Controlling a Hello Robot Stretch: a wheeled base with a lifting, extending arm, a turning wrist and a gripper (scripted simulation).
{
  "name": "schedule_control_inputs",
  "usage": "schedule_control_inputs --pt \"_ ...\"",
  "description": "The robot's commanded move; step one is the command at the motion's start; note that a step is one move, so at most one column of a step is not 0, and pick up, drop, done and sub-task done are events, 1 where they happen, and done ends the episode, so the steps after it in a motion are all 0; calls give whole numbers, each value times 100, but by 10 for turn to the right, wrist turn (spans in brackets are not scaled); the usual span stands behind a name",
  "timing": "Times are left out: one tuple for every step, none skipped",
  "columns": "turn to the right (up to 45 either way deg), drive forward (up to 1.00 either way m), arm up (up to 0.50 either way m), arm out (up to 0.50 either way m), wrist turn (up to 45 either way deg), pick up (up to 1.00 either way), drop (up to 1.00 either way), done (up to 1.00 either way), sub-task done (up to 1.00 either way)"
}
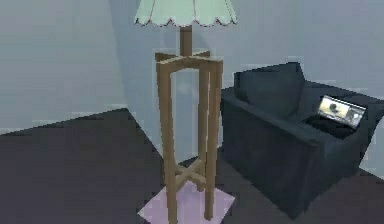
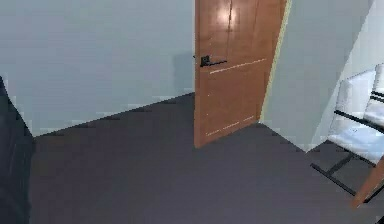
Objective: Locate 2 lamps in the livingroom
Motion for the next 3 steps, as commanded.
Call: schedule_control_inputs --pt "-450 0 0 0 0 0 0 0 0" --pt "-450 0 0 0 0 0 0 0 0" --pt "-390 0 0 0 0 0 0 0 0"
